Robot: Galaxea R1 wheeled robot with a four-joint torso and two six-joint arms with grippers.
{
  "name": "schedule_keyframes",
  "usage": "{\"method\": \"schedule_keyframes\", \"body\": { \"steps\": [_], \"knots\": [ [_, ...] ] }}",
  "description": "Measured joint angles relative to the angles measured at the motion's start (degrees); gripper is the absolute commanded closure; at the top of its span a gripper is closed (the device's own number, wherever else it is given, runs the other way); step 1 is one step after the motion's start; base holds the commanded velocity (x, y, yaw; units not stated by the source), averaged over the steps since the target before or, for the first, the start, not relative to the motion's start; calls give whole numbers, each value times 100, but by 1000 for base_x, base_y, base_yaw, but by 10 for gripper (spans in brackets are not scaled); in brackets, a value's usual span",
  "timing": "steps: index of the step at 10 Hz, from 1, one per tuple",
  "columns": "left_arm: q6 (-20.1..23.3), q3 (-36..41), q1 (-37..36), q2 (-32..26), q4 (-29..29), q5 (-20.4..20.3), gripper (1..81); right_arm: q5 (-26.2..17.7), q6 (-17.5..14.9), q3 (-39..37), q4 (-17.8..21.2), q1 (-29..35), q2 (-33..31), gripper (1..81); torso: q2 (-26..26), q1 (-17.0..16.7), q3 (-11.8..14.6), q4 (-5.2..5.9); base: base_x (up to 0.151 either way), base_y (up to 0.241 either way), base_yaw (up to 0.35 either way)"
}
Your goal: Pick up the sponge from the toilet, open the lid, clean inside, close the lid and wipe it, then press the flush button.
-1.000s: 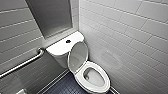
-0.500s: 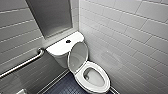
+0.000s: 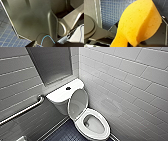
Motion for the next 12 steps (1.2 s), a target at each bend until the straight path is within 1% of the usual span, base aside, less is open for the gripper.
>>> {"method": "schedule_keyframes", "body": {
  "steps": [2,4,7,9,11,12],
  "knots": [
    [401,366,2,52,-22,5,10,-110,-2,434,0,441,-432,811,0,-2,0,0,0,0,0],
    [572,523,5,234,-30,30,10,-116,2,756,0,1141,-707,811,0,-2,0,0,0,0,0],
    [590,396,11,284,-30,50,10,-284,37,974,41,1936,-873,811,0,-2,0,0,0,0,0],
    [591,380,43,400,-30,52,10,-653,122,985,140,2804,-897,811,0,-2,0,0,0,0,0],
    [591,182,40,477,-30,63,10,-986,218,974,163,3394,-879,811,-19,9,-2,0,0,0,0],
    [594,77,55,540,-33,66,10,-1276,278,874,173,3752,-777,811,-109,64,-2,0,0,0,0]
  ]
}}
